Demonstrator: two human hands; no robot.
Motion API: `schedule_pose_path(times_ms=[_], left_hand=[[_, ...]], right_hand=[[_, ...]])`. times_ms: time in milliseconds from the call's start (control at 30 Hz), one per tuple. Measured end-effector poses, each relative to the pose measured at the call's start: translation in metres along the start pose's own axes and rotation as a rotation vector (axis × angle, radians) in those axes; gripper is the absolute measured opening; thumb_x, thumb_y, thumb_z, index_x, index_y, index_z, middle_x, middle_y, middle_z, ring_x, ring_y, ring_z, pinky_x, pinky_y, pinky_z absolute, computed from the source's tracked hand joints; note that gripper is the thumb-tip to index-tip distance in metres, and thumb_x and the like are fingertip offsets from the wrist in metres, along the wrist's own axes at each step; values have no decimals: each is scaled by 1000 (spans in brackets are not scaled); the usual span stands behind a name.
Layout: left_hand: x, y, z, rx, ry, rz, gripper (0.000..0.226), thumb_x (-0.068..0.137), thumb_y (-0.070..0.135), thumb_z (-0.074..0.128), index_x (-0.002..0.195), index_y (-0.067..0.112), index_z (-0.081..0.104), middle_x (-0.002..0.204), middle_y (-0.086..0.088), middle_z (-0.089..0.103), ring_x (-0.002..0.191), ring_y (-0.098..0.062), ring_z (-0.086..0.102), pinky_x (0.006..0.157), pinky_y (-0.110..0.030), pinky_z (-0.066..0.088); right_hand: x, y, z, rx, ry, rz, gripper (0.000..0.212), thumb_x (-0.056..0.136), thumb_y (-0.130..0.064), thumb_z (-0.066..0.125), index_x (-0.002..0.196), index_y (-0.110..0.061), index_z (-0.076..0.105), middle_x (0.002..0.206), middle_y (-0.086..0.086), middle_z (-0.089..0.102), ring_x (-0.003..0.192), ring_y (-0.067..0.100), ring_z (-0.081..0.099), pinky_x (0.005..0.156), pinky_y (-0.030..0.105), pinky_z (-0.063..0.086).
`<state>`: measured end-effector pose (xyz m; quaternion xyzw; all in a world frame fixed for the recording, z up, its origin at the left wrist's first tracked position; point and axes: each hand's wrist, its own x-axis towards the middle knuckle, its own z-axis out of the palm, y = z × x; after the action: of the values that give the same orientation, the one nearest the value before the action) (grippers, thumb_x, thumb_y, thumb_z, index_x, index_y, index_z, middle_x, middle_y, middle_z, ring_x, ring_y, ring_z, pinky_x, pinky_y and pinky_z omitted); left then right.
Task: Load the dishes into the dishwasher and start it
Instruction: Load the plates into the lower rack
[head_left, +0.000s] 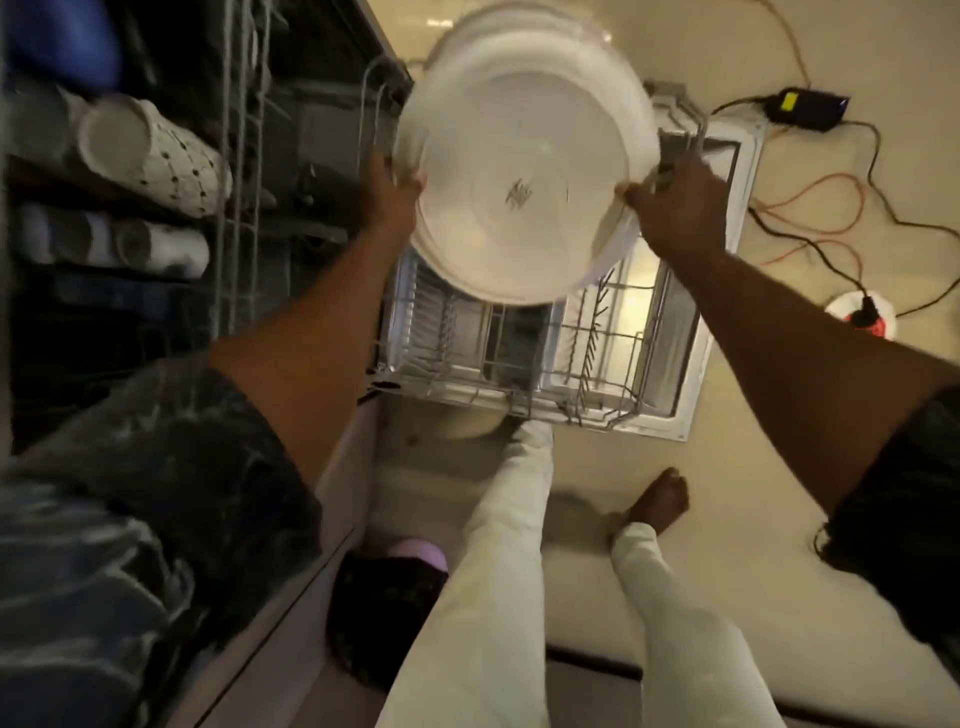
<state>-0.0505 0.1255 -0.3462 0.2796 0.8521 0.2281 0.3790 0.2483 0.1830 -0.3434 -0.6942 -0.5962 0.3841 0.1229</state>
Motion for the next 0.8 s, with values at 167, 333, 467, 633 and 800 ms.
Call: schedule_pose_path(times_ms=[167, 333, 467, 633, 800], left_hand=[[51, -6, 16, 119, 44, 137, 40, 99, 31, 58, 134, 12, 50, 125, 3, 63, 104, -8, 56, 71, -10, 43], [74, -13, 27, 165, 58, 169, 39, 99, 25, 58, 134, 10, 49, 124, 2, 64, 98, -4, 54, 63, -4, 44], [79, -19, 28, 181, 54, 171, 42, 98, 23, 60, 137, 12, 47, 132, 0, 62, 107, -8, 56, 84, -18, 45], [91, -24, 30, 162, 35, 191, 39, 98, 22, 60, 134, 14, 49, 131, 0, 63, 113, -13, 60, 89, -22, 49], [106, -30, 32, 139, 28, 155, 43, 98, 16, 60, 138, 14, 45, 132, -3, 61, 115, -15, 60, 87, -24, 54]], right_hand=[[22, 6, 30, 16, 73, 10, 54, 79, -51, 69, 121, -17, 65, 113, -2, 71, 102, 12, 64, 77, 20, 42], [21, 11, 50, 50, 99, -1, 52, 82, -44, 69, 123, -12, 62, 108, -5, 71, 97, 8, 63, 69, 4, 39], [19, 21, 64, 4, 96, 3, 53, 84, -46, 68, 121, -8, 60, 112, 2, 71, 102, 17, 66, 75, 18, 40], [22, 21, 72, -10, 103, 19, 53, 85, -48, 69, 120, -9, 60, 112, 3, 71, 102, 19, 67, 80, 23, 47], [15, 21, 78, -38, 51, 9, 49, 87, -50, 68, 115, -10, 60, 108, 5, 71, 96, 21, 65, 82, 33, 52]])
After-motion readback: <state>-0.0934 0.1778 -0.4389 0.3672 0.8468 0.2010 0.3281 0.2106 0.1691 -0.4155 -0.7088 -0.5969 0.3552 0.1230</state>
